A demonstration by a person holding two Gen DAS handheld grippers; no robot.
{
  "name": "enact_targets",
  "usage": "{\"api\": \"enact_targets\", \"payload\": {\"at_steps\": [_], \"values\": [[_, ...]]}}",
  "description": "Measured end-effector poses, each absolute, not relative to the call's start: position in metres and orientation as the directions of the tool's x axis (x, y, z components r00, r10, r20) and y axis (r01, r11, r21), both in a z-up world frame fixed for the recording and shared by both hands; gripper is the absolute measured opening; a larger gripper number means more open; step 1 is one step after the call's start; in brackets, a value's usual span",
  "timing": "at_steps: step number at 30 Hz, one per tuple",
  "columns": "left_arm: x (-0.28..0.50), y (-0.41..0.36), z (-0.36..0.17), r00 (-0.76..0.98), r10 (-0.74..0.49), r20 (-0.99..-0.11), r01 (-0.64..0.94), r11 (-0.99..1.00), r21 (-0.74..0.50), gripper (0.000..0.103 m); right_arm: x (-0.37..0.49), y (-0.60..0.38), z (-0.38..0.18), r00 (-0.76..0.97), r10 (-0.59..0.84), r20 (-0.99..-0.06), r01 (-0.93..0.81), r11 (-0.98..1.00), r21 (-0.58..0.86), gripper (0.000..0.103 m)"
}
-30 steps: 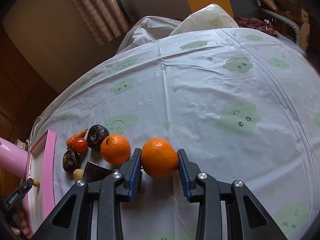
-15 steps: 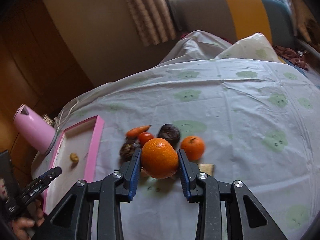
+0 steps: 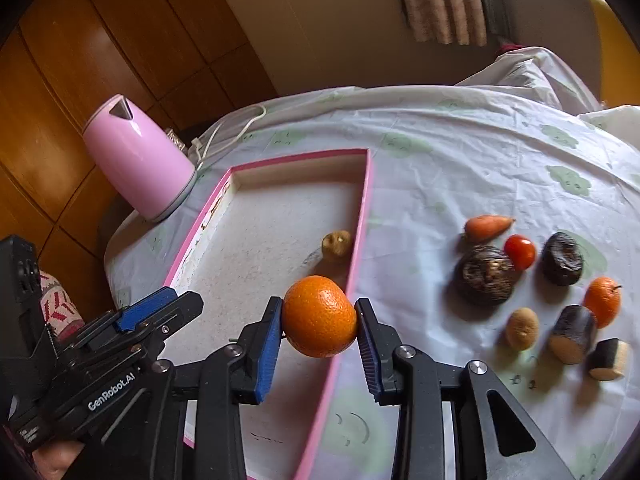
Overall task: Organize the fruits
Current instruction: 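Drop the kiwi into the tray with the left tool while the right tool places the mandarin there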
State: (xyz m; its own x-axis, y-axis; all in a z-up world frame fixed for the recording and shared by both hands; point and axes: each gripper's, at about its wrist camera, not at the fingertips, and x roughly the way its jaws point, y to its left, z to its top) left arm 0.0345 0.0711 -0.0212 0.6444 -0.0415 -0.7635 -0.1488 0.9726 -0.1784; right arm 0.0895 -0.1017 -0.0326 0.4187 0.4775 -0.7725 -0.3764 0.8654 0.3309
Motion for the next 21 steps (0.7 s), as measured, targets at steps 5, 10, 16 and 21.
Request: {"api": "enact_targets", "payload": {"at_steps": [5,10,16,21], "values": [[0.034,0.069,-0.02,0.646,-0.047,-0.762,-0.14,0.974,-0.179,0.042,0.09,-0.096,-0.037,0.423,0.47,-0.775,-0.357,0.872,0.334,0.044],[0.031,0.064,-0.02,0.649,-0.059,-0.759,-0.123,0.976,-0.181,0.042,0.08,-0.109,-0.033,0.463,0.444,-0.767,-0.323,0.891,0.32,0.049],[0.03,0.054,-0.019,0.649,-0.07,-0.758,-0.094,0.981,-0.171,0.042,0.066,-0.131,-0.029,0.529,0.373,-0.763,-0.263,0.926,0.27,0.049],[0.029,0.043,-0.018,0.649,-0.085,-0.756,-0.058,0.985,-0.16,0.042,0.055,-0.149,-0.029,0.564,0.321,-0.761,-0.22,0.946,0.237,0.049]]}}
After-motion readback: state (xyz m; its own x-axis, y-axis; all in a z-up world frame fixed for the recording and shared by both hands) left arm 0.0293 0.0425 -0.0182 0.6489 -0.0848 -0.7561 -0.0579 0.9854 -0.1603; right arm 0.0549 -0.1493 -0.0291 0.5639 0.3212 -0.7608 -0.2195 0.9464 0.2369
